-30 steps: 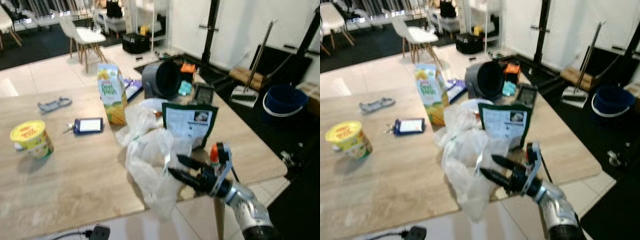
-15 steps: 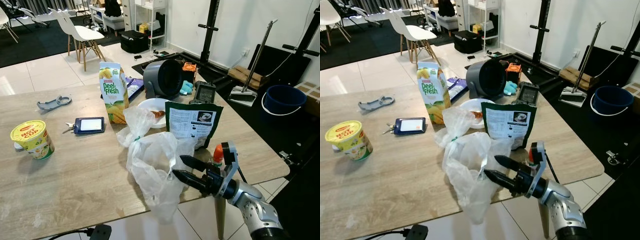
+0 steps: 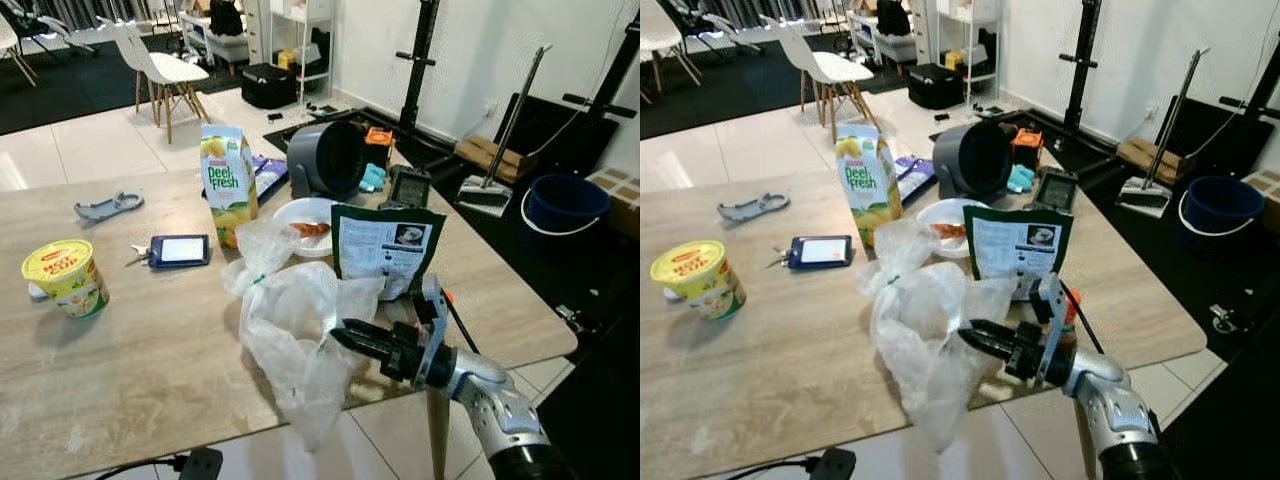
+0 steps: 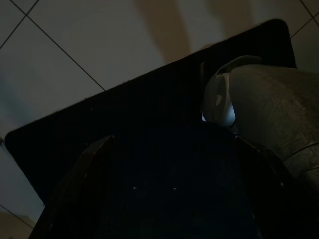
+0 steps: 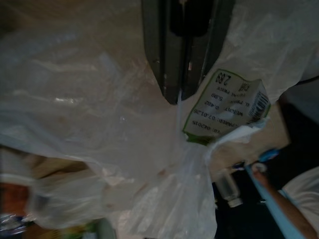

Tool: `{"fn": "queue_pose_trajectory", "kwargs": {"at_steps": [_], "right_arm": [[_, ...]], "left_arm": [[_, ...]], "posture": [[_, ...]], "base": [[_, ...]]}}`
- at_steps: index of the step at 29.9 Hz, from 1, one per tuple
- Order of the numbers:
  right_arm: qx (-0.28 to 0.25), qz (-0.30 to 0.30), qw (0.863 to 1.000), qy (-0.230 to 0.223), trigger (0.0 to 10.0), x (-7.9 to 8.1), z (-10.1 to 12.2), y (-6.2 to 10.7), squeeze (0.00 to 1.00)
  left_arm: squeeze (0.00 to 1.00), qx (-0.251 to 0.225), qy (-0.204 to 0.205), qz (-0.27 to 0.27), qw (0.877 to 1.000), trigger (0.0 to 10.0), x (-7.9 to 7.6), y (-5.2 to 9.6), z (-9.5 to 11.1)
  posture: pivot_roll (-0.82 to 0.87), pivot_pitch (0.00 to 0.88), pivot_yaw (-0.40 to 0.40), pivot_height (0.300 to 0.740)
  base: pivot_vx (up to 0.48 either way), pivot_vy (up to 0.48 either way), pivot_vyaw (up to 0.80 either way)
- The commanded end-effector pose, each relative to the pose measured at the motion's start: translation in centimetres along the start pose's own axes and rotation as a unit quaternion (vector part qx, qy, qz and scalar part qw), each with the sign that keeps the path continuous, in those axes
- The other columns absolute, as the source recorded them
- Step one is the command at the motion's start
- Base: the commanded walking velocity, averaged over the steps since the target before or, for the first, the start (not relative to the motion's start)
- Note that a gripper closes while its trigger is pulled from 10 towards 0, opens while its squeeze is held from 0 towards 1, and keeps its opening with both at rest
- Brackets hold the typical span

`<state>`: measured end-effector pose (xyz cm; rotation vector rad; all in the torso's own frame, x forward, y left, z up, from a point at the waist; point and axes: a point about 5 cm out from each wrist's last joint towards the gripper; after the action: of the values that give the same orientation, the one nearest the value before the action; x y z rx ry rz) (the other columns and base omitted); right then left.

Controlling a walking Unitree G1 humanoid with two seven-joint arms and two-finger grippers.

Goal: Restocking fridge

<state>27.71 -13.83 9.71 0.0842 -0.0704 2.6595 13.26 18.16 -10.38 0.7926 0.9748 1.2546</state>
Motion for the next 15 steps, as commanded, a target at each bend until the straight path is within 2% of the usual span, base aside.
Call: {"fn": "queue_pose_trajectory", "kwargs": {"at_steps": [1,7,10,13,14,15], "right_arm": [[0.001,-0.011,1.0,0.006,0.0,-0.2,0.0,-0.3,0.0],[-0.022,-0.06,0.998,0.016,0.0,-1.0,0.7,-1.0,0.0],[-0.052,-0.081,0.995,0.027,0.0,-1.5,1.9,-1.7,0.0],[-0.059,-0.083,0.994,0.03,0.0,-1.6,2.3,-1.8,0.0],[-0.082,-0.093,0.991,0.04,0.0,-1.8,3.5,-2.6,0.0],[-0.082,-0.093,0.991,0.04,0.0,-1.8,3.5,-2.6,0.0]], "left_arm": [[0.0,0.016,-0.003,-0.007,1.0,10.0,-0.4,0.0,-0.8],[0.0,0.016,-0.005,-0.008,1.0,10.0,-0.5,-0.1,-0.8],[0.0,0.016,-0.007,-0.009,1.0,10.0,-0.6,-0.1,-0.7],[0.0,0.016,-0.008,-0.009,1.0,10.0,-0.6,-0.1,-0.7],[0.0,0.016,-0.009,-0.009,1.0,10.0,-0.6,-0.1,-0.7],[0.0,0.016,-0.009,-0.009,1.0,10.0,-0.6,-0.1,-0.7]], "posture": [[0.04,0.0,0.016,0.74],[0.03,0.0,0.015,0.74],[0.03,0.0,0.015,0.74],[0.03,0.0,0.015,0.74],[0.03,0.0,0.013,0.74],[0.03,0.0,0.013,0.74]], "base": [[0.0,0.0,0.0],[0.0,0.0,0.0],[0.0,0.0,0.0],[0.0,0.0,0.0],[0.0,0.0,0.0],[0.0,0.0,0.0]]}}
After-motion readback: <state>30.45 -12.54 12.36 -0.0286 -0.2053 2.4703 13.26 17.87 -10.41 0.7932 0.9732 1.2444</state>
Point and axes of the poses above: a point about 5 cm out from each wrist's last joint towards the gripper, its own y axis pointing back from the gripper into the wrist, its own z axis along the axis of the wrist's last joint, x = y × z, and after that the axes turned 11 degrees about y, right-handed
